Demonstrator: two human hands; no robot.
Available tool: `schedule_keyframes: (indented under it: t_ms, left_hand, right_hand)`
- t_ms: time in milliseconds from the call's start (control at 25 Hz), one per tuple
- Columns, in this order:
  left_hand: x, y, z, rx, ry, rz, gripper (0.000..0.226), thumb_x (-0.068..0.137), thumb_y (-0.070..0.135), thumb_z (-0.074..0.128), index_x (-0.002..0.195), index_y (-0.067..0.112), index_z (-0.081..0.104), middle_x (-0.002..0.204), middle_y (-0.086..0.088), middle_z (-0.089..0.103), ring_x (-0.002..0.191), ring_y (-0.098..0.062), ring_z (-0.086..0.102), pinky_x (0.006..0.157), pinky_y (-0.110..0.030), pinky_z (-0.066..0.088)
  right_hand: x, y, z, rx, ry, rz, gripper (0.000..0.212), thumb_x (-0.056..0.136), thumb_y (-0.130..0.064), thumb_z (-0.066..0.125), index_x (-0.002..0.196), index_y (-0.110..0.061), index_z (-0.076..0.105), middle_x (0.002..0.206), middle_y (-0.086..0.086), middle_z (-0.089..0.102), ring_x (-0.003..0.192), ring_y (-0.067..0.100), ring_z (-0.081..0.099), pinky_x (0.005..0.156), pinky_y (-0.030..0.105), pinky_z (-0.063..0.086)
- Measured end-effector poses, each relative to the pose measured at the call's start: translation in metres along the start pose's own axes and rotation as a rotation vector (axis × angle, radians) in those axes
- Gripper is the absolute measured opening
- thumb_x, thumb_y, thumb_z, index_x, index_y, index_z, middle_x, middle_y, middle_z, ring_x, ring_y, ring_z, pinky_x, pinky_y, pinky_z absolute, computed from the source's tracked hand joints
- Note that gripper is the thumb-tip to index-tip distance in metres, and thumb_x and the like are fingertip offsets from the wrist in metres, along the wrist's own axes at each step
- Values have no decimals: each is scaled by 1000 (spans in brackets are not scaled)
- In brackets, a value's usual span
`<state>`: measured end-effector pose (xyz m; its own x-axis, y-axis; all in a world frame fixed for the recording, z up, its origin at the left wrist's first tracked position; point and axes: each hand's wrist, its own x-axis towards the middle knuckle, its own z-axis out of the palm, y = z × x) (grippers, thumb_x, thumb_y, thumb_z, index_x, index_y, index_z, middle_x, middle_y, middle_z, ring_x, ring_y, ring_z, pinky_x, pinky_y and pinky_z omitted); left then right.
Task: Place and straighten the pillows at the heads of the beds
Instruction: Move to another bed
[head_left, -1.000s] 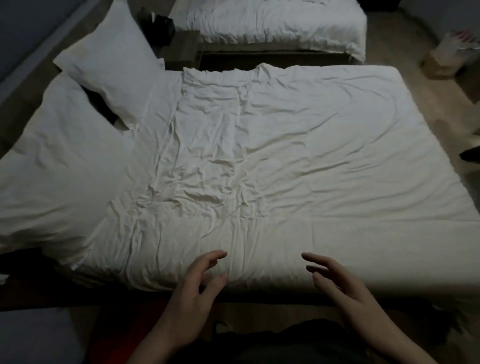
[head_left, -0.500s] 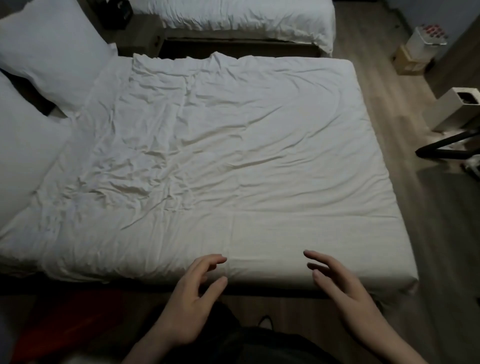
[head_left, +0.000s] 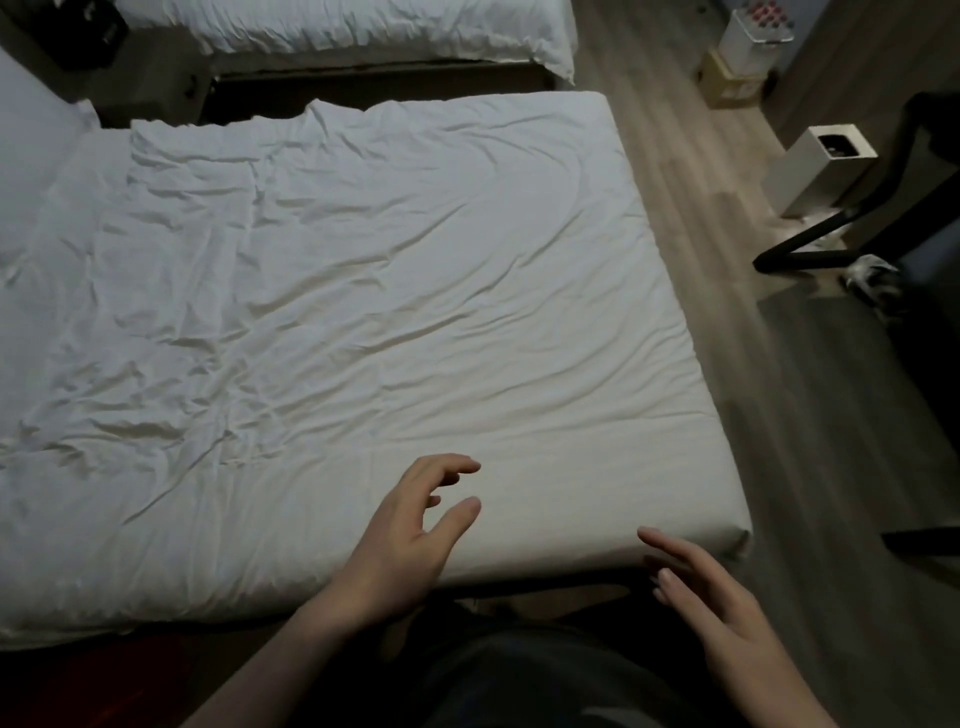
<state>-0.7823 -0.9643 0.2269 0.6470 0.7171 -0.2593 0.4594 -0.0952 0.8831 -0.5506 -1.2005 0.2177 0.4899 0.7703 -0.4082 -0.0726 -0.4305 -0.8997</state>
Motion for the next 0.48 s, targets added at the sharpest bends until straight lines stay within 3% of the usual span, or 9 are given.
schedule_keyframes:
  t_ms: [120,240,320,400,480]
  left_hand:
    - [17,19,53,-4,9,-36,35,89,53,55,123,44,61,134,23,57,128,-2,55,104,-30,47]
    - [25,41,123,-9,94,-64,26,98,37,61,124,42,61,133,22,58,128,-3,55,108,-35,47]
    - [26,63,173,-27,163,-122,28,101,26,63,124,41,61,133,20,59,127,-2,56,110,-40,46]
    - [20,96,221,-104,217,-171,27,99,33,63,124,43,63,135,19,60,128,-1,56,109,-39,47]
    - [10,131,256,-115,253,-114,36,93,49,60,129,46,60,138,19,59,131,-2,56,105,-34,47]
  right_hand:
    - [26,10,-58,34,7,14,43,85,-39,67,127,-43,74,129,-11,75,130,6,64,110,35,53]
    - [59,8,-121,-8,-119,-49,37,87,-34,67,123,-38,76,132,-15,73,128,4,65,96,13,54]
    - [76,3,-172,-80,-227,-100,39,89,-37,65,127,-36,72,136,-19,69,130,1,62,94,8,50]
    - [82,-7,-233,-123,-287,-132,40,90,-38,65,129,-38,71,138,-19,68,130,-1,61,95,9,50]
    - [87,-14,-287,-105,-277,-155,39,89,-36,65,127,-38,73,135,-14,71,128,1,63,96,11,51]
